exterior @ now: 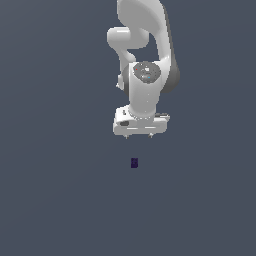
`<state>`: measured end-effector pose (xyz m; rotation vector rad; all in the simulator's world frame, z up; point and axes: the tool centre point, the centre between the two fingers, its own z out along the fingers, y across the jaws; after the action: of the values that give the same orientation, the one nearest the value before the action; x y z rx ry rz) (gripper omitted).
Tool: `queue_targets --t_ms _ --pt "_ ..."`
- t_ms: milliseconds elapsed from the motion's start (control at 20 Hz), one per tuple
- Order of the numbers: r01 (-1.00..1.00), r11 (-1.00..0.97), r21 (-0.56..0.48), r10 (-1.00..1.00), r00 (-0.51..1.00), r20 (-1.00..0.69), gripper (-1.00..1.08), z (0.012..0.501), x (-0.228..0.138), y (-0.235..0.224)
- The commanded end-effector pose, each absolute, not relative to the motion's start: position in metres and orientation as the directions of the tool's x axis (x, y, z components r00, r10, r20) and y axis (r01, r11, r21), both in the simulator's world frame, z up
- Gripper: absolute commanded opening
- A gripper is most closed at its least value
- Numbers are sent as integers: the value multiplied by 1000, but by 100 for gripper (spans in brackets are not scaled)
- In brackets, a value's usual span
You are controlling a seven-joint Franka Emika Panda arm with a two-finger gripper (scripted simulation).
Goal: Pick up the object and move it to a goal position.
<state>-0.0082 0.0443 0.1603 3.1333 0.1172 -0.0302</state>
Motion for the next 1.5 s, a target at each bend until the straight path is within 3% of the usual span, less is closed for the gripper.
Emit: queue_targets --t_ms 0,850,1450 --pt "75 -997 5 75 997 -19 100 160 -8 44" --pt "42 -999 5 42 999 -20 100 158 -3 33" --pt "20 -1000 3 20 1000 -8 100 108 30 31"
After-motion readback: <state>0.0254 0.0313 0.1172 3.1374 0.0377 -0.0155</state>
